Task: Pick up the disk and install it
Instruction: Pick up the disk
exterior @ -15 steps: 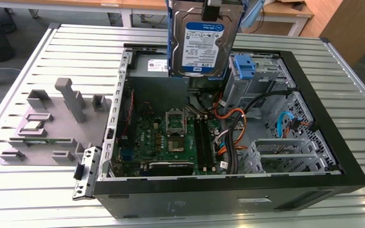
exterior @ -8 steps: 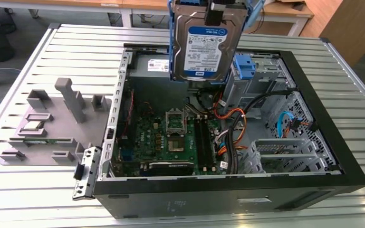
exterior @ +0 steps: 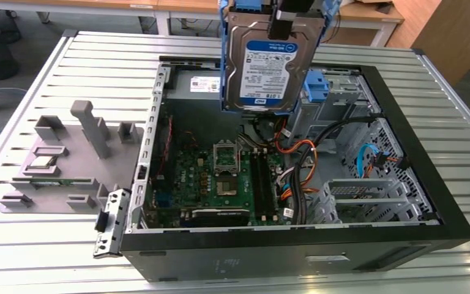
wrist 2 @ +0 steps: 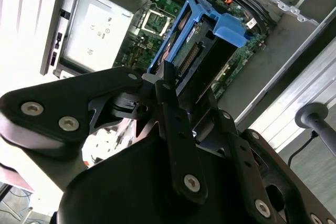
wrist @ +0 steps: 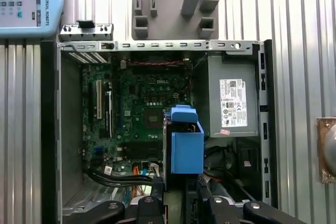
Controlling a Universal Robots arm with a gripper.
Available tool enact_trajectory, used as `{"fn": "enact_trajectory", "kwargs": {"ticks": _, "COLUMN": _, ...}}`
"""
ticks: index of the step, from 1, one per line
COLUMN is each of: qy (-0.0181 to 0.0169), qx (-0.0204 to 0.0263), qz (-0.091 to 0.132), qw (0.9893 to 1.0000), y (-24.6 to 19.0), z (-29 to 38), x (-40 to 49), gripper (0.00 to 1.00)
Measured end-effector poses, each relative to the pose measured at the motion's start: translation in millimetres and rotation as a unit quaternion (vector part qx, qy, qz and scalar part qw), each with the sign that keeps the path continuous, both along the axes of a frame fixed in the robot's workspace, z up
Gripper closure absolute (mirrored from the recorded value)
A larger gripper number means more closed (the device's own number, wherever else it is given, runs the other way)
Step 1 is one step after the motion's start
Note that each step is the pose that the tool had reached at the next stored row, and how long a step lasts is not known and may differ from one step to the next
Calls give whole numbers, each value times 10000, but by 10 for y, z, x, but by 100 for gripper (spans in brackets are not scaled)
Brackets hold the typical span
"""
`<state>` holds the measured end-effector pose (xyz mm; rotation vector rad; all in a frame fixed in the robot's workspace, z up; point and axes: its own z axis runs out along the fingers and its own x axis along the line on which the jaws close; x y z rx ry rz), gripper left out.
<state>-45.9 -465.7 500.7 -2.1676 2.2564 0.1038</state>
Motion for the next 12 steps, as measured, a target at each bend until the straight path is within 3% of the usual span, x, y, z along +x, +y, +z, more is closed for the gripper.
{"fn": "enact_trajectory", "kwargs": {"ticks": 12, "qy": 0, "qx": 0, "qz": 0, "qw": 10000, "y": -210, "z": 0, "x": 48, "gripper": 65}}
